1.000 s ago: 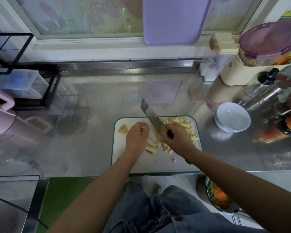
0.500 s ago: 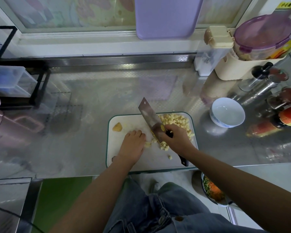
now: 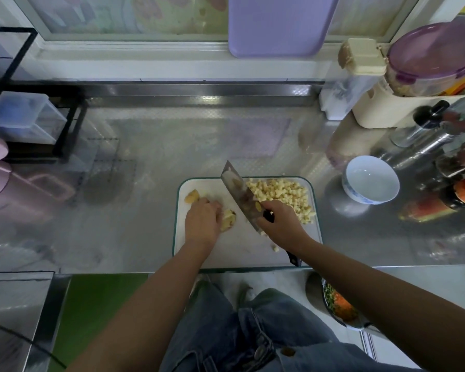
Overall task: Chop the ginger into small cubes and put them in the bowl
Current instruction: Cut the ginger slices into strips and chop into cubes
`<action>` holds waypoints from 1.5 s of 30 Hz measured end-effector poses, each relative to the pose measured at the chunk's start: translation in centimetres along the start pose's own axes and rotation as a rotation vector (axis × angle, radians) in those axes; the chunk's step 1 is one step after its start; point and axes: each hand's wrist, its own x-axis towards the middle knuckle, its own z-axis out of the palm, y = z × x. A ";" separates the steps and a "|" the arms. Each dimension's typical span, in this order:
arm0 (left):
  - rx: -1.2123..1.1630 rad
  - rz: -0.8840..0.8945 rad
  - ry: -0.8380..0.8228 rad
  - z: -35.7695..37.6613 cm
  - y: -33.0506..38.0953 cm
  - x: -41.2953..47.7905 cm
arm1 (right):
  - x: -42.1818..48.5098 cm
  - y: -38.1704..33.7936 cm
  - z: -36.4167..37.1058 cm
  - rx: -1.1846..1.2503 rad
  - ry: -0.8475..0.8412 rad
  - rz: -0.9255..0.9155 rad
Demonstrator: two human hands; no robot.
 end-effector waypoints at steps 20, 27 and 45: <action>-0.017 0.118 -0.024 2.0 -0.2 -1.6 | -0.5 -0.4 1.4 -0.227 -0.067 -0.008; 0.033 0.118 -0.015 2.4 0.3 -1.4 | -0.8 -1.1 1.5 -0.320 -0.133 -0.015; -0.029 0.131 -0.035 2.1 -0.9 -1.5 | 0.3 -0.9 3.4 -0.353 -0.163 0.022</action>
